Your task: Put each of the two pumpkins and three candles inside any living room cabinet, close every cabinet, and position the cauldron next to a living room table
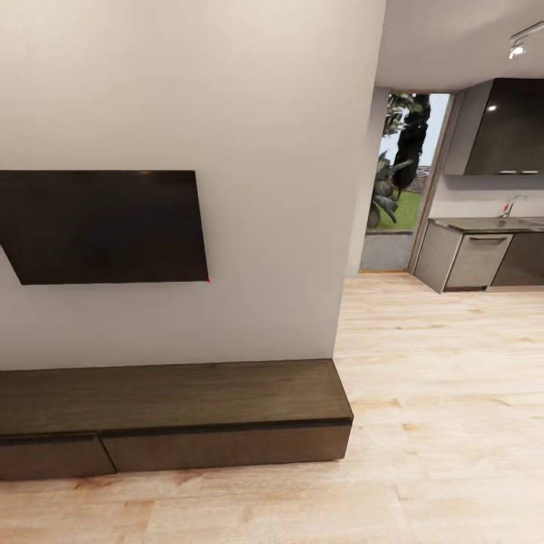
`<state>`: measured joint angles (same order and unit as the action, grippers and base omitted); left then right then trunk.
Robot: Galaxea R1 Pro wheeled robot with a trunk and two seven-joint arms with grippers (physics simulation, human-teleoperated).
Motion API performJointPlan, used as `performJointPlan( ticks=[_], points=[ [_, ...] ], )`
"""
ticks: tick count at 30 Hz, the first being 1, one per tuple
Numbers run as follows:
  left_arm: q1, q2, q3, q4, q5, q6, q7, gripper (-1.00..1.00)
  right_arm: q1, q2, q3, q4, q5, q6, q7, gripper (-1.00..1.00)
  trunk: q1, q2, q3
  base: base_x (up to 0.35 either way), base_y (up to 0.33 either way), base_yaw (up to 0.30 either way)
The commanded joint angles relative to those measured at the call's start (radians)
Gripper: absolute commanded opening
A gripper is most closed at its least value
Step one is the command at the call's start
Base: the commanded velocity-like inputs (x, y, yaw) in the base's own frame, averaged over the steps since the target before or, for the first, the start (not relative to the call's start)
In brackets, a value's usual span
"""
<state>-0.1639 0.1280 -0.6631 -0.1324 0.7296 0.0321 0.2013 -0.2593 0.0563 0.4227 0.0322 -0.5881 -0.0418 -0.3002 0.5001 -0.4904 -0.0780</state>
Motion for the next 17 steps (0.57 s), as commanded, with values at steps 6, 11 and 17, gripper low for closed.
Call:
performJointPlan(
  ticks=[6, 11, 17],
  points=[
    [0.0, -0.001, -0.008, -0.003, 0.007, 0.003, 0.003, 1.0, 0.009, 0.0, 0.008, 0.003, -0.008, -0.004, -0.001, 1.0, 0.0, -0.002, -0.002, 0.0, 0.0, 0.0],
    [0.0, -0.001, -0.009, -0.003, 0.007, 0.003, 0.002, 1.0, 0.016, -0.001, 0.008, 0.003, -0.008, -0.004, -0.001, 1.0, 0.0, -0.002, -0.002, 0.0, 0.0, 0.0],
    [0.0, -0.002, -0.007, -0.004, 0.007, 0.003, 0.001, 1.0, 0.018, -0.001, 0.008, 0.003, -0.007, -0.004, -0.001, 1.0, 0.0, -0.002, -0.002, 0.0, 0.0, 0.0]
  ],
)
